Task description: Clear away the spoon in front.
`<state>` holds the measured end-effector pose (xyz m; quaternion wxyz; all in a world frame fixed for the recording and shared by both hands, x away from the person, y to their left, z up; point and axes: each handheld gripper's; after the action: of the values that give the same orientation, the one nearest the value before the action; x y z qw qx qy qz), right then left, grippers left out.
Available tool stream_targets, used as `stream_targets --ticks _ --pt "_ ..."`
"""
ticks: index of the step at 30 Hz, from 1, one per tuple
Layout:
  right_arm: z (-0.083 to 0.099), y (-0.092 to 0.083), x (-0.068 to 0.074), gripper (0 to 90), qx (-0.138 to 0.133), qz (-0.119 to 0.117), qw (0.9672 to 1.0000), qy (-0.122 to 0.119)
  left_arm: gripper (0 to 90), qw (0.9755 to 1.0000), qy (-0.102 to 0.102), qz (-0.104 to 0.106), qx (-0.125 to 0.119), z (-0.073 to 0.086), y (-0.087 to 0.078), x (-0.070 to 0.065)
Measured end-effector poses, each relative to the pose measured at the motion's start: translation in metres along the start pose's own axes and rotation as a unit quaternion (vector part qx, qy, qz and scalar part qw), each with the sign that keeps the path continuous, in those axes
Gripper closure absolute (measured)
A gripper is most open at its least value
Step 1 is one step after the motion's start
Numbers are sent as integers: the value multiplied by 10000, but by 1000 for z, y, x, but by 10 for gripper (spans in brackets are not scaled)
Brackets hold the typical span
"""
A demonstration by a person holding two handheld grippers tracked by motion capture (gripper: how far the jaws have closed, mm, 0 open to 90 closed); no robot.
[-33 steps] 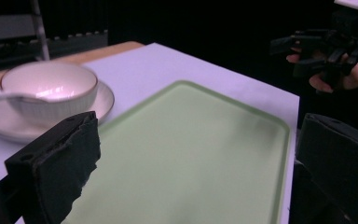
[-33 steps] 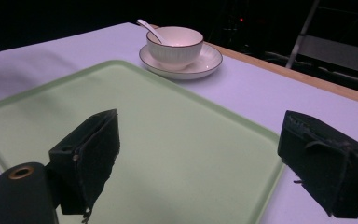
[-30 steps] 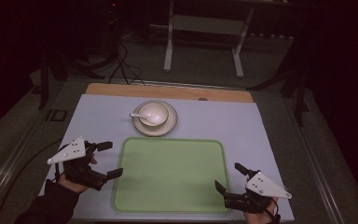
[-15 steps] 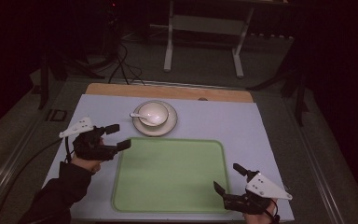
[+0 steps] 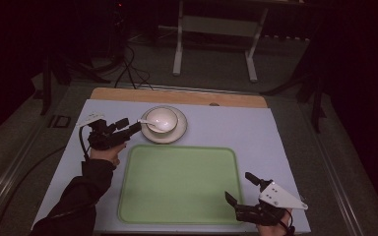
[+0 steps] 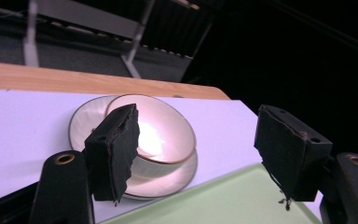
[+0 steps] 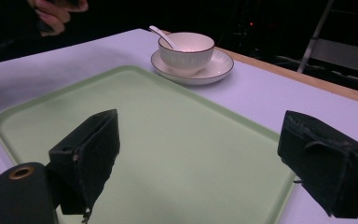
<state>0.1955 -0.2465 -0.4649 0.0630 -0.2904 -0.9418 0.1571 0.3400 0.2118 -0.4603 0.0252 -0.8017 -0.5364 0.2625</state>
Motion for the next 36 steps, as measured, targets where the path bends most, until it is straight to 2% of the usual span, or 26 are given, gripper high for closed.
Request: stream_targets --ticks 6,9,11,13,17,20,24,26,28,33,35,36 --pt "0 0 -1 125 3 -25 10000 11 315 9990 -312 -312 74 4 15 2" --pt "0 1 -1 125 4 -50 10000 18 367 9974 -489 -537 -18 7 21 5" --pt "0 0 -1 125 -11 -64 10000 28 383 9961 -660 -593 -40 8 25 8" --pt "0 0 -1 125 -20 -59 10000 38 382 9942 -821 -689 -21 10 30 11" --pt "1 0 -2 125 -19 -65 10000 50 383 9887 -1190 -907 94 18 42 17" --pt "1 0 -2 125 -18 -84 10000 50 404 9849 -1506 -845 84 24 48 23" --pt "1 0 -2 125 -18 -98 9999 44 404 9835 -1588 -861 131 30 57 25" --pt "1 0 -2 125 -15 -97 9999 38 404 9816 -1719 -824 124 32 61 26" --pt "1 0 -2 125 -14 -107 9999 45 405 9805 -1754 -879 106 34 65 25" --pt "1 -1 -3 126 -21 -105 9999 61 404 9751 -1923 -1103 99 37 76 20" --pt "1 -1 -3 126 -21 -107 9999 67 405 9725 -2042 -1118 69 38 80 20" --pt "1 -1 -4 126 -21 -111 9999 66 408 9720 -2058 -1128 73 38 81 20"
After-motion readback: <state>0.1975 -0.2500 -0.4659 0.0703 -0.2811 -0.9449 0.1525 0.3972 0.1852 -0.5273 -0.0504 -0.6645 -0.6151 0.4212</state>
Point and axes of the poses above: each handheld gripper's, and its own axes: y roughly forward along the jaws, z roughly out of its underside, x roughly to its left, and after that the axes turned 13 degrees about -z, right-handed
